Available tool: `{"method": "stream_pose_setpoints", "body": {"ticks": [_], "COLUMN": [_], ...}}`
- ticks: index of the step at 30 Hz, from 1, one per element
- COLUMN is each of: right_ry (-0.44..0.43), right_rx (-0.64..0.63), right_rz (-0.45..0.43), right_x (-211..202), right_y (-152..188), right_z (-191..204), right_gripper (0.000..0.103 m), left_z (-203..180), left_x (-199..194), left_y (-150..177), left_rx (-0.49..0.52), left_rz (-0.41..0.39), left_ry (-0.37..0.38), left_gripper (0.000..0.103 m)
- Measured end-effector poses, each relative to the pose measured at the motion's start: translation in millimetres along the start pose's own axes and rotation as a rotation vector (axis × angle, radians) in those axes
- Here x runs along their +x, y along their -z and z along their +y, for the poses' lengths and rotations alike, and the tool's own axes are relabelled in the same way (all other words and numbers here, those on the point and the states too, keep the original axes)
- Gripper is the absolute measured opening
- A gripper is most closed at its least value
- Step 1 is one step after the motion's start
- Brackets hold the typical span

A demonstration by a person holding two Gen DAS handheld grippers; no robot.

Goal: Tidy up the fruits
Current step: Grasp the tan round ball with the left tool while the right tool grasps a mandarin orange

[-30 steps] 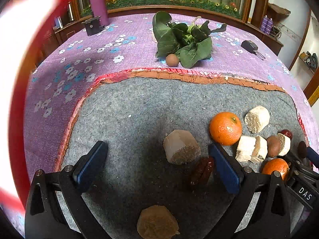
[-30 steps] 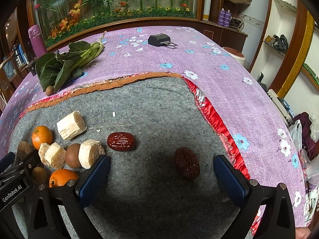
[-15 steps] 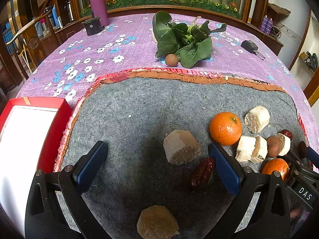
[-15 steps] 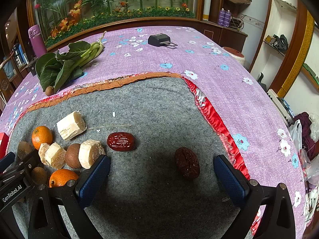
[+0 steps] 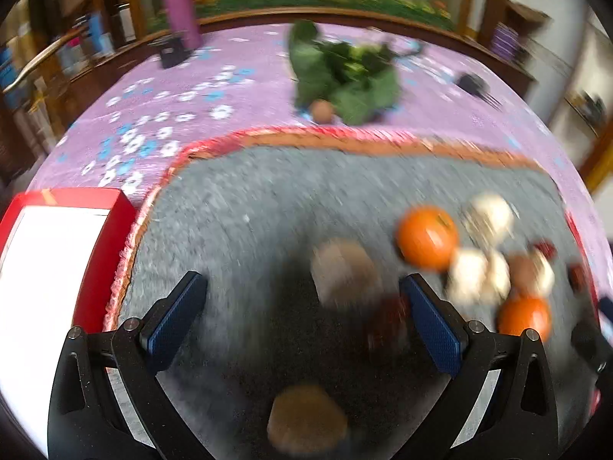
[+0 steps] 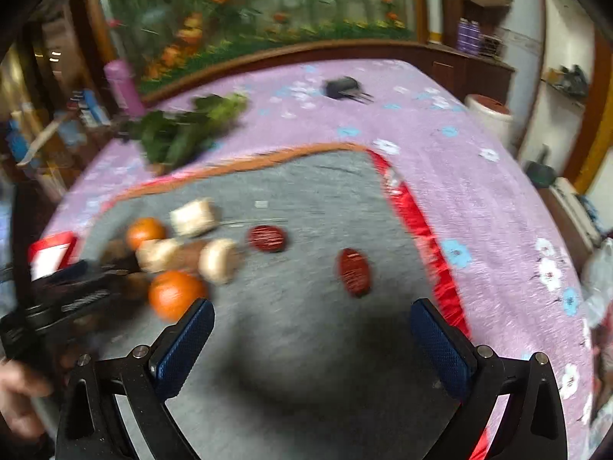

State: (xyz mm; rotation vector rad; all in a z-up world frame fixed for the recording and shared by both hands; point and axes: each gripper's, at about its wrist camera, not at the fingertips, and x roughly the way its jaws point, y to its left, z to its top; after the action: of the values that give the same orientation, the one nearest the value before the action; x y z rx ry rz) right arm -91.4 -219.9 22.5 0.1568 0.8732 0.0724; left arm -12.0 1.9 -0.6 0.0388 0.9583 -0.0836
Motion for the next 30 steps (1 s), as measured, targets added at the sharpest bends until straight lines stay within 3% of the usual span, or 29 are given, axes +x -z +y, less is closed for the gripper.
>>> {"method": "stream_pose_setpoints", "body": {"ticks": [1,5,9,13,14,17,19,21,24,27,30], "right_ry": [-0.017,-0.064,-0.057,-0.016,-0.026,0.004,0.005,-0.017,-0.099,-0.195,-0.368], "right_rx": [-0.015,-0.131,-0.165,-0.134,-0.117,-0.129,-0.166,-0.167,-0.095,-0.018,0.05], "right_rz": [-0.012,-0.05,-0.015,0.072,0.089,0.067,0.059,0.049,0.039,0.024,0.0], "right_x": [-4.6,-19.6,0.6,31.2,36.7,38.3,37.9,35.9,33.7,29.6,25.2], "right_y": [2.0,8.6,6.9,2.6,2.0,1.8,3.1,2.9,-0.3,-2.1,-2.3], "right_z": [4.5,36.8,66.3,71.9,70.3,72.9,78.1,77.7,62.9,45.2,31.9], "right_gripper": [0.102,0.102,0.101,0.07,0.071,0.06,0.039,0.034,0.034,0.034,0.034], "left_z": [2.1,29.1,56.3,61.2,58.3,48.5,39.9,30.3,23.0,17.9,12.7], "left_x": [-8.6,-66.6,-91.6,-92.7,-91.1,-88.2,-85.1,-79.6,-66.6,-54.3,-44.5], "left_y": [5.1,34.9,61.7,68.2,67.3,63.3,60.3,58.8,55.2,51.5,48.4], "left_rx": [0.024,0.078,0.099,0.11,0.12,0.144,0.174,0.205,0.213,0.206,0.213], "left_rz": [-0.007,-0.127,-0.106,-0.077,-0.073,-0.073,-0.076,-0.062,-0.012,0.019,0.037], "left_ry": [0.019,-0.015,-0.027,-0.004,0.008,0.041,0.047,0.058,0.106,0.105,0.108], "left_gripper": [0.093,0.093,0.093,0.093,0.093,0.093,0.091,0.086,0.078,0.069,0.062]}}
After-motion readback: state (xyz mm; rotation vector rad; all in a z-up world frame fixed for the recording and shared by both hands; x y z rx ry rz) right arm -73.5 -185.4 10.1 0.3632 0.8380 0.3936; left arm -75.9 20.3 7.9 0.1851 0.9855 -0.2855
